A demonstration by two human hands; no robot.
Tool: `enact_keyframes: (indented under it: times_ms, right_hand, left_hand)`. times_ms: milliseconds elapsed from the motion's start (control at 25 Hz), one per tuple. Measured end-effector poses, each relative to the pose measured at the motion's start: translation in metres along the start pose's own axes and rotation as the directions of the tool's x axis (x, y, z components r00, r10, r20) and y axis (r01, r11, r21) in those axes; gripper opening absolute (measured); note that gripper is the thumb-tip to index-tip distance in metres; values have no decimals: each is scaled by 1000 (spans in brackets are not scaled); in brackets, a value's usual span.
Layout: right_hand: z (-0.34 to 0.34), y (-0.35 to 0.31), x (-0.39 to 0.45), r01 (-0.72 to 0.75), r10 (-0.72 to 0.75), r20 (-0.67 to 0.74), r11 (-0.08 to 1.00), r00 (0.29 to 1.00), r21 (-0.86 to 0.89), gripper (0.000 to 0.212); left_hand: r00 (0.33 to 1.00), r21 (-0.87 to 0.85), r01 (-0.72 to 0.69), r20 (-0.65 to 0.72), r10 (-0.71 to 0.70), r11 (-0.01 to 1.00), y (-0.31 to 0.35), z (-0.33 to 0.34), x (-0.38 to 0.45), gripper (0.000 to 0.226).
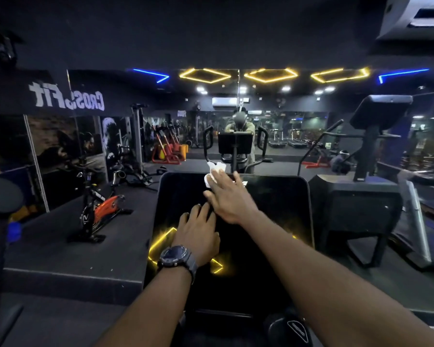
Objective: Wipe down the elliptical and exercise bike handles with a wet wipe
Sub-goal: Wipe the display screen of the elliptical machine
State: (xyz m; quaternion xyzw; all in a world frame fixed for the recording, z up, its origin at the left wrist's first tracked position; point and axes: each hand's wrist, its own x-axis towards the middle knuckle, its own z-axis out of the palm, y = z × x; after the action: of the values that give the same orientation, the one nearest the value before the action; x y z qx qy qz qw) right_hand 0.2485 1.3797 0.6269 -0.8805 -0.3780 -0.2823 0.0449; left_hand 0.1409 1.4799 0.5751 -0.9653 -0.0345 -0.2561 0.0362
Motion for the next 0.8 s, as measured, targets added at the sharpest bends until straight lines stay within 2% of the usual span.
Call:
enact_keyframes:
  times_ms: [40, 80, 120, 160, 200, 280, 360, 440, 520, 600, 680, 760, 800]
  right_hand:
    - [-1, 11, -5, -40, 39, -32, 998, 999, -41, 58]
    - [4, 25, -18, -173, 166, -115, 983, 979, -60, 60]
    - [8, 35, -31, -348, 335, -184, 937, 924, -43, 65]
    - [10, 34, -32, -448, 437, -196, 894, 878, -9, 71]
    - [11, 21, -22, -445, 442, -166, 895, 881, 22, 74]
    - [10, -23, 28, -174, 179, -40, 979, 983, 104, 72]
    - [4, -52, 61, 45, -53, 80, 995, 995, 94, 66]
    - [4, -40, 54, 67, -67, 44, 998, 997, 14, 65]
    - [10, -18, 25, -98, 90, -111, 993, 990, -72, 67]
    - [11, -28, 28, -165, 155, -154, 985, 976, -57, 68]
    - [8, -65, 66, -57, 57, -16, 998, 998, 30, 66]
    - [7, -97, 100, 90, -96, 129, 995, 987, 48, 62]
    - [9, -98, 105, 136, -140, 146, 990, 979, 36, 60]
  left_hand:
    - [1000, -12, 18, -6, -18, 1000, -3, 1, 0, 61]
    - [999, -30, 32, -8, -33, 999, -5, 2, -1, 61]
    - [999, -45, 42, -9, -42, 998, -5, 3, -1, 61]
    - [999, -50, 49, -11, -50, 998, -3, 3, -2, 61]
    - [998, -47, 64, -12, -65, 997, -2, 2, -1, 61]
    - [991, -47, 127, -24, -128, 991, -7, 3, 2, 59]
    - [983, -33, 178, -37, -179, 983, -12, 5, 2, 53]
    - [981, -44, 190, -18, -191, 981, -12, 5, 0, 58]
    - [979, -82, 202, 17, -201, 976, -7, 3, 1, 65]
    - [978, -97, 205, -5, -206, 974, -7, 1, -1, 63]
    - [984, -62, 174, -17, -176, 983, -12, -1, 0, 52]
    - [986, -20, 163, 32, -162, 986, -16, 2, -1, 50]
    - [986, -11, 160, 43, -159, 987, -17, 3, -2, 51]
